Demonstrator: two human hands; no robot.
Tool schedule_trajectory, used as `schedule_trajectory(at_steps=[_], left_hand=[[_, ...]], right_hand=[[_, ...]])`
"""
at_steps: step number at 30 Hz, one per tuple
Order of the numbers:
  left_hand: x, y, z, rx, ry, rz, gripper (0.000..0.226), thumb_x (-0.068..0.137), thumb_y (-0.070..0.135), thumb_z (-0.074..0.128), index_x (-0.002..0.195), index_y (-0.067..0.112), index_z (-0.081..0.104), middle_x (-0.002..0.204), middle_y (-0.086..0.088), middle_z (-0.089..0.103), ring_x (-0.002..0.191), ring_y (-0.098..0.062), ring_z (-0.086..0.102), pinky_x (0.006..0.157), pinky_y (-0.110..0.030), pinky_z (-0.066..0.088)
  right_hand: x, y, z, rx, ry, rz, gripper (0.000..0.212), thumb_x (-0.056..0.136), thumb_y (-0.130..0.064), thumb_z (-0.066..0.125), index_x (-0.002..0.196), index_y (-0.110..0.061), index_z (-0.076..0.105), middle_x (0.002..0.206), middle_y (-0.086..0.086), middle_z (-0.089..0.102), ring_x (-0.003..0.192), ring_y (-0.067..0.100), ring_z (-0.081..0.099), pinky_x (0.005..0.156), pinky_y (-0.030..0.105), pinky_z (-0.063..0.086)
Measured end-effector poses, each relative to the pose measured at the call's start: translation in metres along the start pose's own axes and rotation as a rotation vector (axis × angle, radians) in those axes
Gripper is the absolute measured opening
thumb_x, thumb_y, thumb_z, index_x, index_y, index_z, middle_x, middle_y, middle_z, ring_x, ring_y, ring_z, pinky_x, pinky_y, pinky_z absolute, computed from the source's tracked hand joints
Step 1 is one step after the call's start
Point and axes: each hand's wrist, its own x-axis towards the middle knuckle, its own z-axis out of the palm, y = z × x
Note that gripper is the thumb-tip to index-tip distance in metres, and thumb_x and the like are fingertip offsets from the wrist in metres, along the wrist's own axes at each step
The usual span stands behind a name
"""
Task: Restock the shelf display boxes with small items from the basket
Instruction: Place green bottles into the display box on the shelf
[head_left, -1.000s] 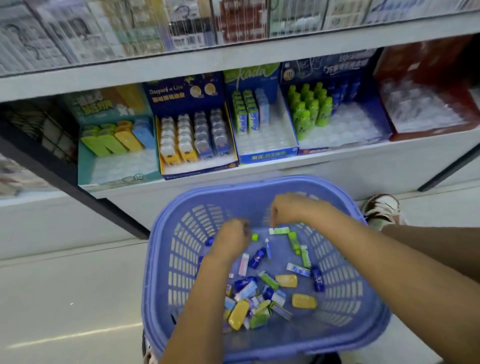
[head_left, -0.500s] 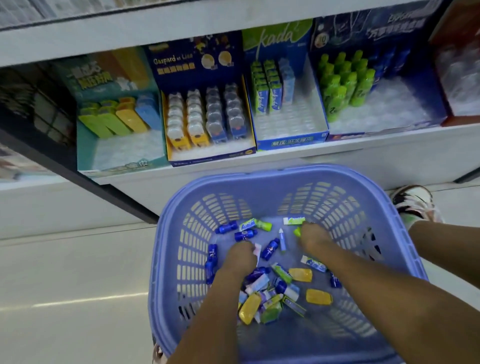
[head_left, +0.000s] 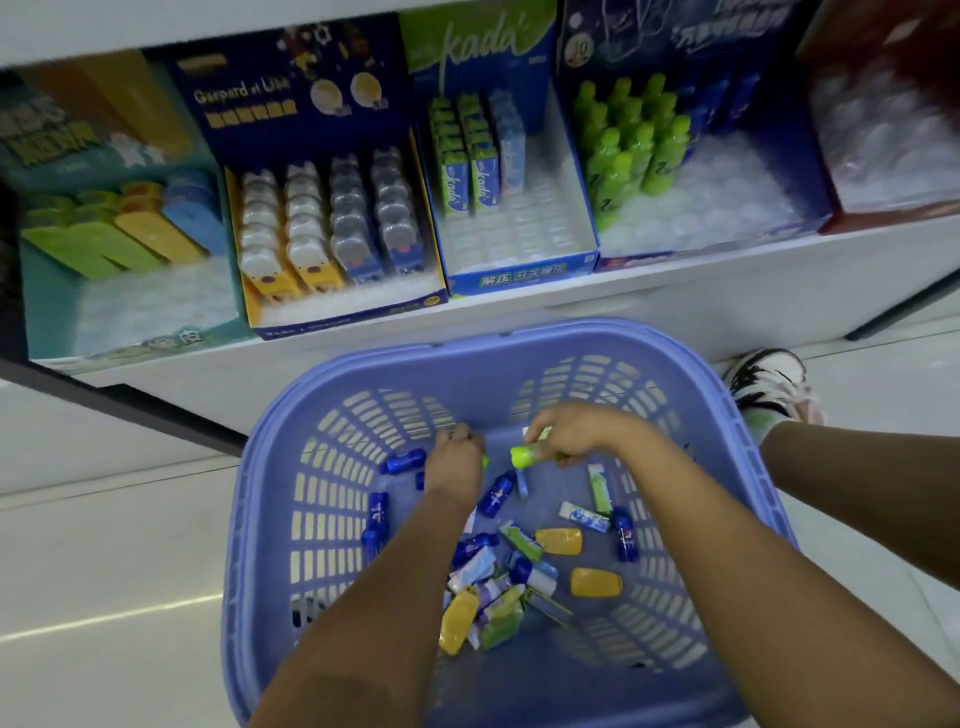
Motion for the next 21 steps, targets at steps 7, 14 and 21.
schedule_trajectory(at_steps=[7, 14, 21], left_hand=[[-0.009, 0.009, -0.013, -0.304, 0.073, -0.058, 0.016, 0.092, 0.015, 0.053, 0.1, 0.008, 0.065, 0.103, -0.014, 0.068, 0.104, -0.03, 0.058, 0.08, -0.032, 0.041], [-0.035, 0.053, -0.113, -1.606, -0.323, -0.162, 0.021, 0.092, 0.016, 0.044, 0.075, 0.011, 0.055, 0.061, -0.005, 0.055, 0.053, -0.016, 0.053, 0.063, -0.033, 0.052], [-0.081, 0.083, -0.173, -1.762, -0.313, 0.153, 0.028, 0.076, 0.034, 0.066, 0.093, 0.012, 0.06, 0.08, -0.003, 0.064, 0.047, -0.007, 0.042, 0.042, -0.015, 0.034]], right_hand=[[-0.046, 0.002, -0.037, 0.153, 0.002, -0.205, 0.024, 0.08, -0.005, 0.071, 0.103, -0.009, 0.066, 0.086, 0.007, 0.061, 0.075, 0.012, 0.056, 0.067, 0.021, 0.047], [-0.097, -0.002, -0.064, 0.35, 0.195, -0.352, 0.01, 0.086, -0.018, 0.065, 0.081, -0.009, 0.067, 0.059, 0.002, 0.058, 0.047, 0.004, 0.05, 0.047, 0.014, 0.039], [-0.14, -0.016, -0.078, 0.279, 0.503, -0.377, 0.043, 0.076, -0.049, 0.07, 0.064, -0.015, 0.047, 0.052, 0.001, 0.049, 0.047, 0.011, 0.039, 0.05, 0.022, 0.032]])
